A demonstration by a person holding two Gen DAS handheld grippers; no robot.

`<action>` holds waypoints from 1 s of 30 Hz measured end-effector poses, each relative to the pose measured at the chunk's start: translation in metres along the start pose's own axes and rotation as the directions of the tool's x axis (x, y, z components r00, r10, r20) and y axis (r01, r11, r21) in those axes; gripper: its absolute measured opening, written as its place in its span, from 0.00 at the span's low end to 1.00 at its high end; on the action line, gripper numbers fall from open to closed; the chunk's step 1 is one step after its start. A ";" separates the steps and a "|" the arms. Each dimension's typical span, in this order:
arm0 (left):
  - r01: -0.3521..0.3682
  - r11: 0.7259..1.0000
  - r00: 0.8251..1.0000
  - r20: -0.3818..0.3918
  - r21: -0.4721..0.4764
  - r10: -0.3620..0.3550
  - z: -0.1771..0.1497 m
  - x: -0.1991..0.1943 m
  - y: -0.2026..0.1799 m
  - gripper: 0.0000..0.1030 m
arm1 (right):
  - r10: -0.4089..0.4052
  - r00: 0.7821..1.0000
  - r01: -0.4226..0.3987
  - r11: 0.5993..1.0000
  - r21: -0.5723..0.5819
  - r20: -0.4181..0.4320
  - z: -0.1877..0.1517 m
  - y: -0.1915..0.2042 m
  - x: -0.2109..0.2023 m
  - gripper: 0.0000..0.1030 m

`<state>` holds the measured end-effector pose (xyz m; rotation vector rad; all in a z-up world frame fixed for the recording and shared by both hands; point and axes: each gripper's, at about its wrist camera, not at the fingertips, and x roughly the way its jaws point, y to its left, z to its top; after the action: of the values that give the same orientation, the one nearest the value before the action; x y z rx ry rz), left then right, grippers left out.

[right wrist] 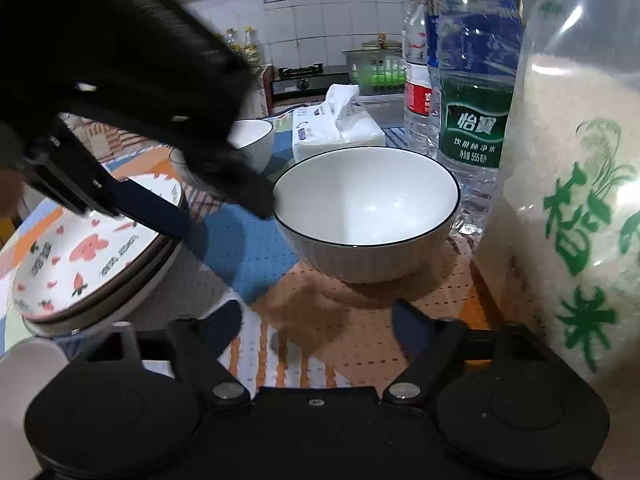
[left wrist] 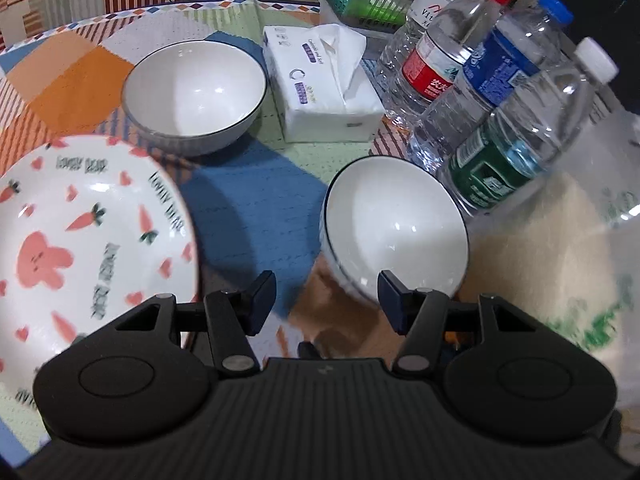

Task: Organize plates and bowls
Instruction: 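Grasp a second white bowl rim with the right gripper while left gripper grips the first bowl, then carry the second bowl with the right gripper over the first bowl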

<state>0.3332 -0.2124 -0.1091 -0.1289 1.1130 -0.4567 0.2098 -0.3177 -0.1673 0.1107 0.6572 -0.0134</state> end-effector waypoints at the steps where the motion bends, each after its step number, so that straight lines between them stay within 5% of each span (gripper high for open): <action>1: -0.015 1.000 1.000 -0.001 0.005 0.015 0.003 0.006 -0.002 0.53 | 0.004 1.000 -0.004 1.000 0.024 0.004 0.000 -0.002 0.001 0.85; 5: -0.039 0.999 0.999 -0.013 0.010 0.039 0.014 0.026 -0.002 0.47 | 0.001 1.000 -0.003 0.995 0.104 0.017 0.004 -0.010 0.008 0.86; 11: 0.013 0.999 0.999 -0.038 -0.040 -0.015 0.024 0.044 0.008 0.15 | -0.017 0.999 0.016 0.999 0.051 0.027 0.005 -0.002 0.017 0.88; 16: 0.069 0.989 0.994 -0.070 -0.130 -0.079 0.021 0.043 0.014 0.14 | -0.034 0.999 0.034 0.999 0.003 0.024 0.007 0.004 0.021 0.91; 30: 0.050 0.991 0.991 -0.121 -0.125 -0.065 0.013 0.018 0.026 0.11 | -0.018 1.000 0.019 0.999 -0.035 0.013 0.006 0.004 0.022 0.93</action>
<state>0.3585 -0.1982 -0.1264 -0.2429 1.2631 -0.4528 0.2313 -0.3135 -0.1752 0.0706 0.6452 -0.0206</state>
